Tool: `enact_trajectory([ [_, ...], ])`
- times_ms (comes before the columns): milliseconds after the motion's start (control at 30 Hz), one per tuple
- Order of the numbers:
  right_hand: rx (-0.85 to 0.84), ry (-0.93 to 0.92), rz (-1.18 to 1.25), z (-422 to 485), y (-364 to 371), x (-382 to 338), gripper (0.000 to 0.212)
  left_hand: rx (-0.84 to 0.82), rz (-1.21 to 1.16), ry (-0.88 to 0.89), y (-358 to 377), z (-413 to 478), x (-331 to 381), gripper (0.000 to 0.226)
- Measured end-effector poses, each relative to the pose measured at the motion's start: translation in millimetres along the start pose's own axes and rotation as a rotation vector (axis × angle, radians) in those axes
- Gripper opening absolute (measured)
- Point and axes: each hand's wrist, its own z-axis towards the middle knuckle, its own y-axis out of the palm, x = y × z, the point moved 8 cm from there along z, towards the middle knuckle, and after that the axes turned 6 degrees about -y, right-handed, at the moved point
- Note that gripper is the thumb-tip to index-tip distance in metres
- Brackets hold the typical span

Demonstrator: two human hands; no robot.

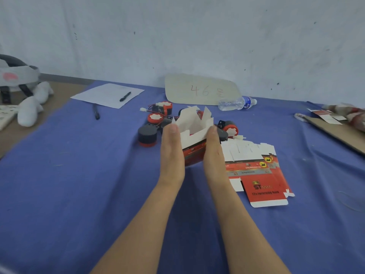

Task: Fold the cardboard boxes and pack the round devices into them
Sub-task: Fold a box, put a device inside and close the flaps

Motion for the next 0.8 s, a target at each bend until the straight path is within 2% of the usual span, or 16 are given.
enact_trajectory([
  [100,-0.045,-0.002,-0.069,4.1,-3.4,-3.2,0.029,0.007,0.071,0.014,0.5,-2.1,4.1,0.083],
  [133,-0.059,-0.009,-0.069,5.0,-4.3,-6.0,0.026,0.032,0.118,0.023,0.0,-3.6,6.6,0.075],
  [233,-0.091,0.011,-0.021,6.7,-6.7,-5.3,0.034,0.133,0.226,0.068,-5.1,-4.5,10.5,0.025],
  [267,-0.091,0.017,-0.006,6.9,-8.2,-5.0,0.031,0.131,0.231,0.076,-4.8,-4.7,10.0,0.02],
  [333,-0.079,0.01,0.033,8.4,-12.2,-7.0,0.027,0.099,0.242,0.09,-1.5,-4.2,9.2,0.027],
  [467,0.001,-0.08,0.016,10.3,-18.1,-18.8,0.046,0.07,0.333,0.201,8.5,-5.3,15.2,0.045],
  [567,0.093,-0.198,-0.018,6.5,-19.3,-31.5,0.052,0.1,0.386,0.296,10.2,-7.1,19.9,0.056],
  [667,0.143,-0.27,-0.053,3.2,-20.2,-35.7,0.046,0.146,0.369,0.382,7.3,-9.2,23.6,0.038],
  [733,0.134,-0.274,-0.08,3.3,-20.1,-34.4,0.037,0.143,0.412,0.414,6.8,-8.8,23.5,0.02],
  [800,0.101,-0.26,-0.125,3.4,-18.2,-31.6,0.026,0.143,0.463,0.418,4.5,-8.3,22.5,0.011],
])
